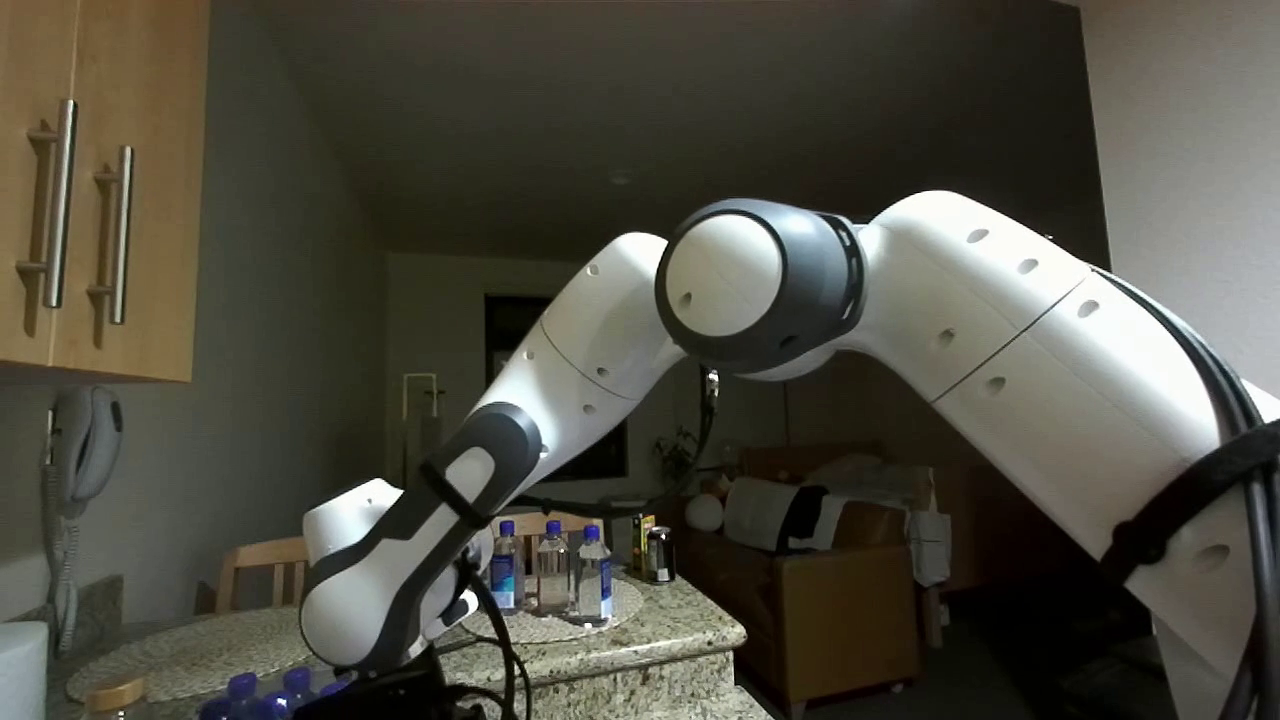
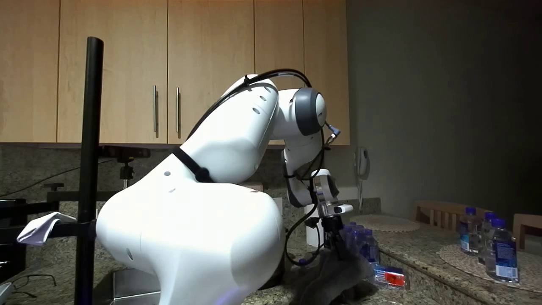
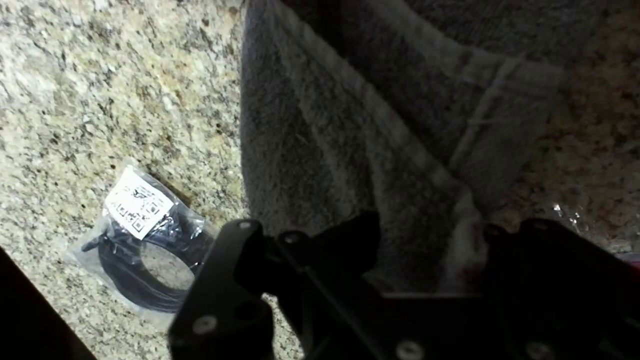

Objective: Pick up the grey towel and slightly move it to the left.

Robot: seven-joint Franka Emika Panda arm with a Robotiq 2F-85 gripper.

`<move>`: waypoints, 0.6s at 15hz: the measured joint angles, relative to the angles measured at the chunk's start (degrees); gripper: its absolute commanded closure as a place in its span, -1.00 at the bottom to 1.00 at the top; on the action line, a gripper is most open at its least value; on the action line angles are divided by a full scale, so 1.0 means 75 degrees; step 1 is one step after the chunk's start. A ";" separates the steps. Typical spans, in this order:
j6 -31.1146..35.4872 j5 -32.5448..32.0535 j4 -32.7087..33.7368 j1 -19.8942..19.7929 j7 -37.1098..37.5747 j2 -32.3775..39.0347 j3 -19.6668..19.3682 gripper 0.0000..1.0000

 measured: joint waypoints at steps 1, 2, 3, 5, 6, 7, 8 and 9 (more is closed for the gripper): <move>0.0018 0.0068 0.0004 -0.0072 -0.0006 0.0000 0.0023 0.13; 0.0027 0.0131 0.0016 -0.0132 -0.0021 0.0000 0.0049 -0.01; 0.0034 0.0231 0.0031 -0.0187 -0.0096 -0.0001 0.0091 -0.13; 0.0042 0.0401 0.0079 -0.0277 -0.0325 -0.0001 0.0197 -0.38; 0.0058 0.0469 0.0108 -0.0297 -0.0434 -0.0004 0.0236 -0.50; 0.0078 0.0548 0.0128 -0.0317 -0.0542 -0.0015 0.0286 -0.65; 0.0096 0.0605 0.0137 -0.0330 -0.0617 -0.0037 0.0334 -0.76; 0.0115 0.0646 0.0138 -0.0330 -0.0668 -0.0070 0.0370 -0.91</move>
